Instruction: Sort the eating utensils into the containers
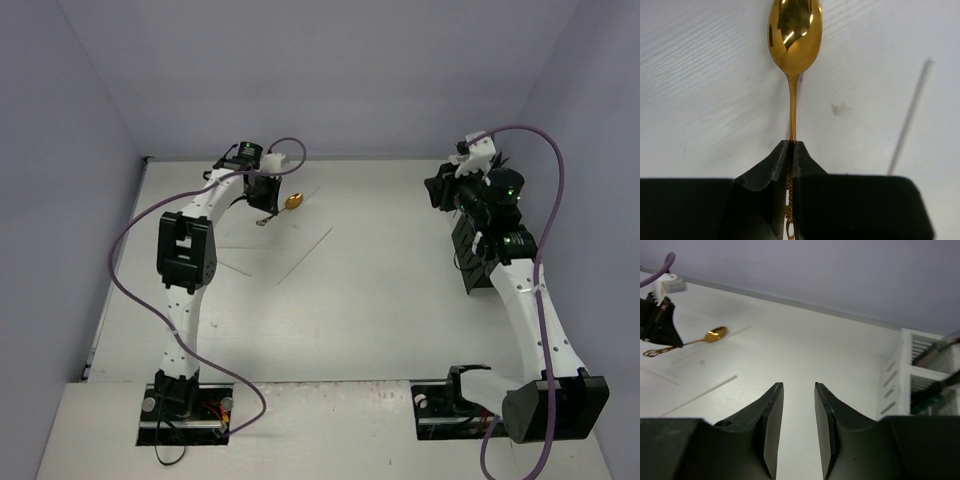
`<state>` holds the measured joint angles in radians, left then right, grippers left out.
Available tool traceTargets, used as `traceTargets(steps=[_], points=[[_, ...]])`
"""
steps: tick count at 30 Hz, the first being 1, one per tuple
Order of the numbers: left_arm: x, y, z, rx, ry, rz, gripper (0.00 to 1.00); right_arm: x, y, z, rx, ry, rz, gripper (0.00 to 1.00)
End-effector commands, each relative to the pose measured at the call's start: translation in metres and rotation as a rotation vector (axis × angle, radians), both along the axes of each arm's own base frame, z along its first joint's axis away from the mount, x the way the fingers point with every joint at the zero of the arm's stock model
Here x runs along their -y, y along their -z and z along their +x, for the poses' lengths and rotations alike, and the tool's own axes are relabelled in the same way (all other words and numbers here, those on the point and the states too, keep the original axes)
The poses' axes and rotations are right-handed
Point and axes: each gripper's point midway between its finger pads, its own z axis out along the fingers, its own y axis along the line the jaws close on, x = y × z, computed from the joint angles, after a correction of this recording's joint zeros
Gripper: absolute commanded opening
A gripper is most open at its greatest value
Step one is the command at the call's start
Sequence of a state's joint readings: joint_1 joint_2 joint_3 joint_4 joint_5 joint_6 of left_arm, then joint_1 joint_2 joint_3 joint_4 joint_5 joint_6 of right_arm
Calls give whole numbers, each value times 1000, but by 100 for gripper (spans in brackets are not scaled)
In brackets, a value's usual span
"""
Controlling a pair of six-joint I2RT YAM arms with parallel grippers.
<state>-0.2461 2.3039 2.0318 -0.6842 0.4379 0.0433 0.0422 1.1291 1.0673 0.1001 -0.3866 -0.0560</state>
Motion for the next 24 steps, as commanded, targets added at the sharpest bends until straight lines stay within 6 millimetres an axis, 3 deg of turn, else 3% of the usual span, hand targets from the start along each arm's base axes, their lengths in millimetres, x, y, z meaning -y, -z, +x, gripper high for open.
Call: traceTargets(steps=[1,6,10,14,17,24], points=[[10,-138,-16,214,4,-167,0,-47,-46,8,65,-92,142,36],[12,-168,-45,236,9,-229,0,-87,-40,22,-18,-138,270,50],[14,-182,-65,243,-5,-271,0,-109,-29,29,-102,-170,368,52],[9,-168,-77,231,11,-208,5,-123,-14,32,-153,-195,381,51],[-7,-147,-80,234,19,-93,33,-125,-12,30,-151,-205,364,51],[-39,-73,-118,126,214,129,43,-114,-15,13,-87,-212,276,51]])
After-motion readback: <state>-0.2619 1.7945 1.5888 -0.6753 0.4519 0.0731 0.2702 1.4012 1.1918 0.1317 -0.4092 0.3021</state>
